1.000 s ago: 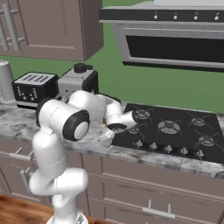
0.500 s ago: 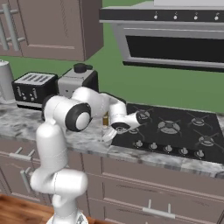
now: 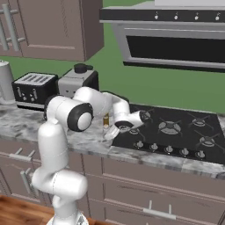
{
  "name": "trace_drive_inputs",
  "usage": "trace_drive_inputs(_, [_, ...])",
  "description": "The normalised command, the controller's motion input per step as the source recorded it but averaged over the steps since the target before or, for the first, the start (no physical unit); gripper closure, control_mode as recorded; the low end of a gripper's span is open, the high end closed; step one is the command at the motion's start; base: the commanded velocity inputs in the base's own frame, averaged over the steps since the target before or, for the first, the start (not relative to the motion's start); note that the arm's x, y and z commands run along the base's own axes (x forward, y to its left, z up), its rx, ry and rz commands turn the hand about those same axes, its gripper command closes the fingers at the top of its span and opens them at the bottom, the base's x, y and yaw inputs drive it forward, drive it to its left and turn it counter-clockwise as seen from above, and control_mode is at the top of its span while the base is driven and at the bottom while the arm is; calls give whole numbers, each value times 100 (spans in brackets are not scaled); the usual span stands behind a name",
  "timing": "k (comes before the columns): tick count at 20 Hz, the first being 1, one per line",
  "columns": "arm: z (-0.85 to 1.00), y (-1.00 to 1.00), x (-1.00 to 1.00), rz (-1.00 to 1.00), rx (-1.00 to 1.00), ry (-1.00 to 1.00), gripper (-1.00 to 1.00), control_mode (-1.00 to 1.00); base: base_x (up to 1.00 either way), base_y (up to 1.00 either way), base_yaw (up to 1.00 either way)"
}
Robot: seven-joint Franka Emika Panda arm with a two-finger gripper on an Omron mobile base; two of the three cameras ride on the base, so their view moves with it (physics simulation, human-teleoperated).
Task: Collect the turmeric, ketchup, and shaker from the cabinet and place them next to the stove.
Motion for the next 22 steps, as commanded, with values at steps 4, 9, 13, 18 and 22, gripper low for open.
trace_drive_inputs(4, [40, 0, -17, 0, 0, -5, -100, -100, 0, 0, 0])
trace_drive_inputs(9, [53, 0, -30, 0, 0, -10, -100, -100, 0, 0, 0])
trace_drive_inputs(13, [70, 2, -52, 0, 0, -14, -100, -100, 0, 0, 0])
trace_drive_inputs(18, [86, 13, -58, 0, 0, -11, -100, -100, 0, 0, 0])
trace_drive_inputs(22, [91, 11, -62, 0, 0, -9, -100, -100, 0, 0, 0])
